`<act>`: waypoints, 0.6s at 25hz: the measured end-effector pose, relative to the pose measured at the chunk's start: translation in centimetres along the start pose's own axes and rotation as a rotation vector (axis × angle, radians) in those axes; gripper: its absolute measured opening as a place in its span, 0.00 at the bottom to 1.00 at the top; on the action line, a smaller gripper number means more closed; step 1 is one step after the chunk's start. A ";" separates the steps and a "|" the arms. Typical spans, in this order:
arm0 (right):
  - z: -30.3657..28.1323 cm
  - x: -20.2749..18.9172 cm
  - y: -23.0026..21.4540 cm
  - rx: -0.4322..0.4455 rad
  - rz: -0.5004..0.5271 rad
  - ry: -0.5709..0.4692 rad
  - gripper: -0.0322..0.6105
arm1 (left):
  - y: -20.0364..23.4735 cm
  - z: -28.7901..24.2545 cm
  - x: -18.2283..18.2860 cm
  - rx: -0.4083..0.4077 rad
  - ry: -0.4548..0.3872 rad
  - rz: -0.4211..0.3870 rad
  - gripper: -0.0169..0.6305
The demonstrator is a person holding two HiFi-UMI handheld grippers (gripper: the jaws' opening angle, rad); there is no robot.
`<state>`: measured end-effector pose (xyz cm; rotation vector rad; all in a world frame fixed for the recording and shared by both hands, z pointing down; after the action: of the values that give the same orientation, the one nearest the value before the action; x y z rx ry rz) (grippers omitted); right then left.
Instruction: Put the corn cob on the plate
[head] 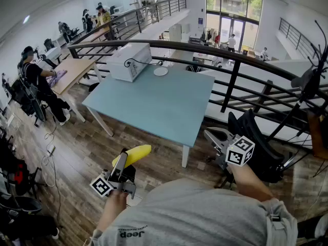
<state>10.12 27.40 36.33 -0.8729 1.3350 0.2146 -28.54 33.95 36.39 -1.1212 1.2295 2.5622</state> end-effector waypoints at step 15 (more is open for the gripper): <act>0.5 0.9 -1.8 -0.034 0.063 0.014 0.08 | -0.1 -3.2 -1.9 0.010 -0.001 -0.012 0.41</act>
<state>11.84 26.21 36.32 -0.8630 1.3765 0.2809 -25.26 32.16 36.25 -1.1219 1.2295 2.5450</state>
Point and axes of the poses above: the fingertips, and each gripper's own axes: z backward along the fingers, y to its left, x out of its top, the point moved 5 cm from there along z, backward along the fingers, and after that the axes turned 12 degrees about -z, right-handed, at the moved point
